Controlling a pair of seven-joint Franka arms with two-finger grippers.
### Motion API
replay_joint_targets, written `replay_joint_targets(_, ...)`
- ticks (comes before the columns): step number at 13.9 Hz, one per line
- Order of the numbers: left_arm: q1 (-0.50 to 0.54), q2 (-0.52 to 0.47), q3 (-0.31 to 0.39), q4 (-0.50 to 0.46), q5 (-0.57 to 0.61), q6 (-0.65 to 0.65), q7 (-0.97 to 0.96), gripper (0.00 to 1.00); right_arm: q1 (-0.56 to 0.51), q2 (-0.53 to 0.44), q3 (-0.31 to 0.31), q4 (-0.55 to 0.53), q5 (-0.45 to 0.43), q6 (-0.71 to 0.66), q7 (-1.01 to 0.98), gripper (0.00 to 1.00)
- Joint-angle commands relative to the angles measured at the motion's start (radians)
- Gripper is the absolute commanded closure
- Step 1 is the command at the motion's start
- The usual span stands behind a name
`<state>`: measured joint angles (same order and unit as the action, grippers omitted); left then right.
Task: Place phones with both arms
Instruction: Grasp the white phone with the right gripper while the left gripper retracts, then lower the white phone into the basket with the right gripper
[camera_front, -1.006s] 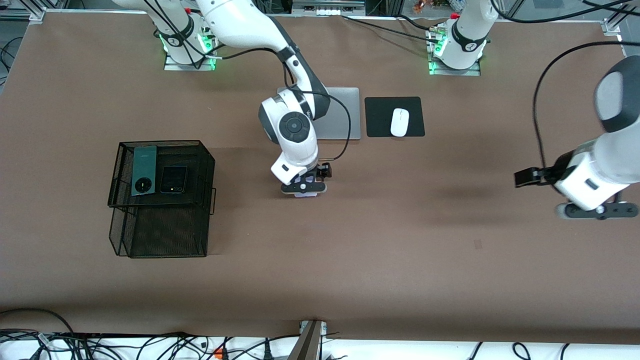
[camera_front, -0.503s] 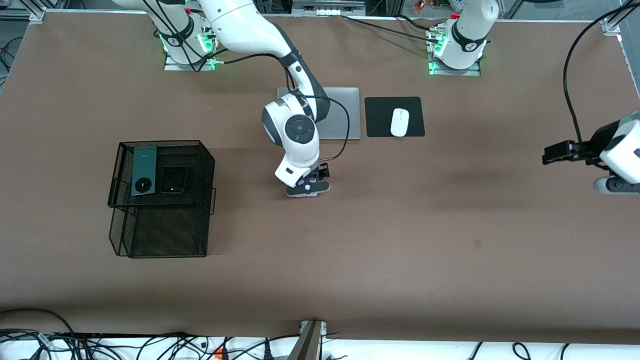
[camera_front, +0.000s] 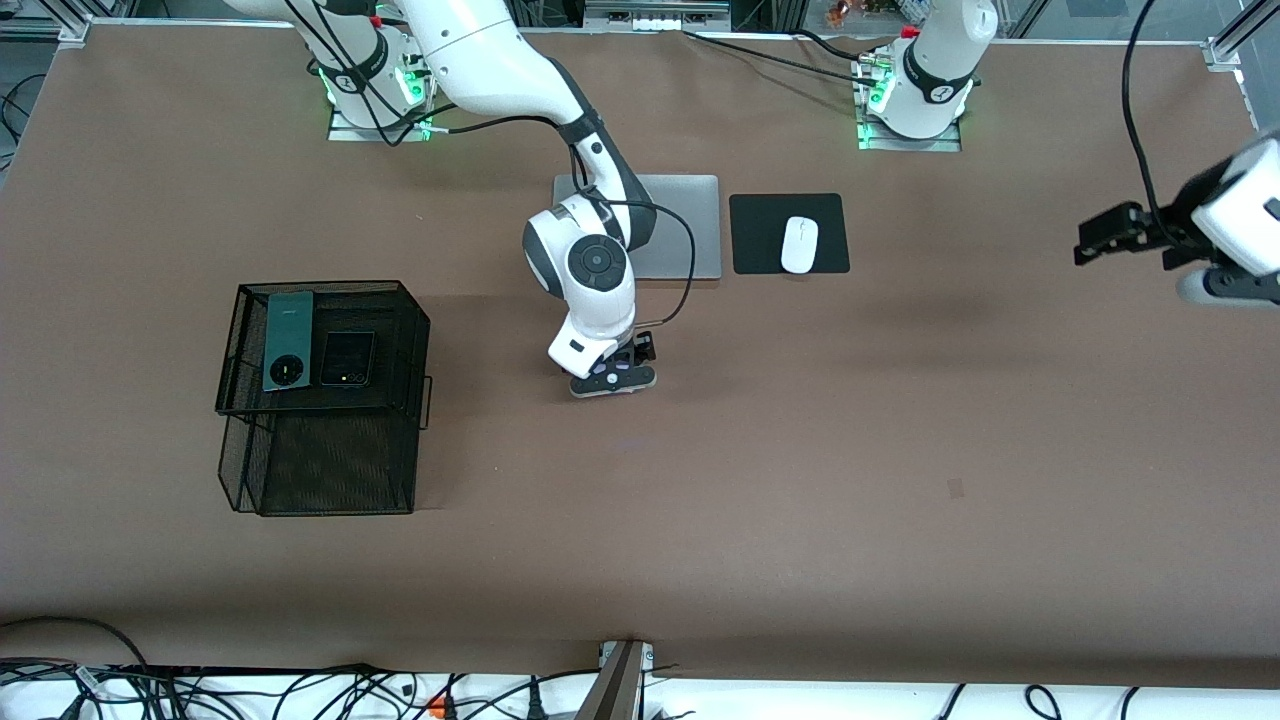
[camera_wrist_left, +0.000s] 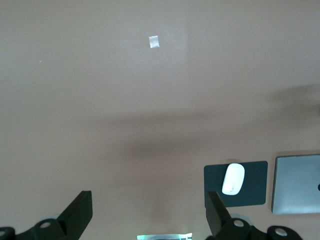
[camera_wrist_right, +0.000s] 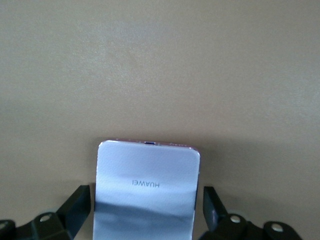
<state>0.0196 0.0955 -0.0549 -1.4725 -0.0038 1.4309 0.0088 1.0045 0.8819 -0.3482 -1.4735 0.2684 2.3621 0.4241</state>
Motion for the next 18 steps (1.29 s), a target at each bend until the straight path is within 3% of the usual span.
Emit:
replay_joint_targets(1, 0.003, -0.039, -0.019, -0.042, -0.018, 0.009, -0.01, 0.0, -0.001, 0.009, 0.002, -0.01, -0.014, 0.037, -0.007, 0.01)
replay_joint_targets(3, 0.003, -0.034, -0.017, -0.035, -0.015, 0.009, 0.0, 0.0, -0.001, 0.014, 0.003, -0.01, -0.012, 0.051, -0.001, 0.03)
replay_joint_targets(4, 0.003, -0.031, -0.017, -0.034, -0.015, 0.009, 0.0, 0.0, -0.001, 0.014, 0.003, -0.01, -0.012, 0.051, -0.005, 0.17)
replay_joint_targets(5, 0.002, -0.03, -0.019, -0.034, -0.015, 0.008, -0.004, 0.0, -0.001, 0.014, 0.003, -0.01, -0.012, 0.049, -0.004, 0.48)
replay_joint_targets(6, 0.0, -0.028, -0.019, -0.034, -0.012, 0.008, -0.004, 0.0, -0.001, 0.014, 0.003, -0.01, -0.012, 0.049, -0.002, 0.66)
replay_joint_targets(9, 0.002, -0.03, -0.019, -0.034, -0.013, 0.003, -0.012, 0.0, -0.006, -0.017, -0.009, -0.007, -0.005, 0.039, -0.004, 0.88)
replay_joint_targets(10, 0.0, -0.03, -0.02, -0.034, -0.013, 0.002, -0.012, 0.0, -0.007, -0.055, -0.041, -0.008, -0.003, 0.008, -0.005, 0.93)
replay_joint_targets(14, -0.001, -0.03, -0.055, -0.032, -0.013, -0.003, -0.044, 0.0, -0.038, -0.205, -0.253, -0.001, 0.005, -0.164, -0.103, 0.94)
replay_joint_targets(18, 0.0, -0.031, -0.066, -0.031, -0.013, -0.013, -0.044, 0.0, -0.229, -0.279, -0.261, 0.012, 0.008, -0.276, -0.327, 0.93)
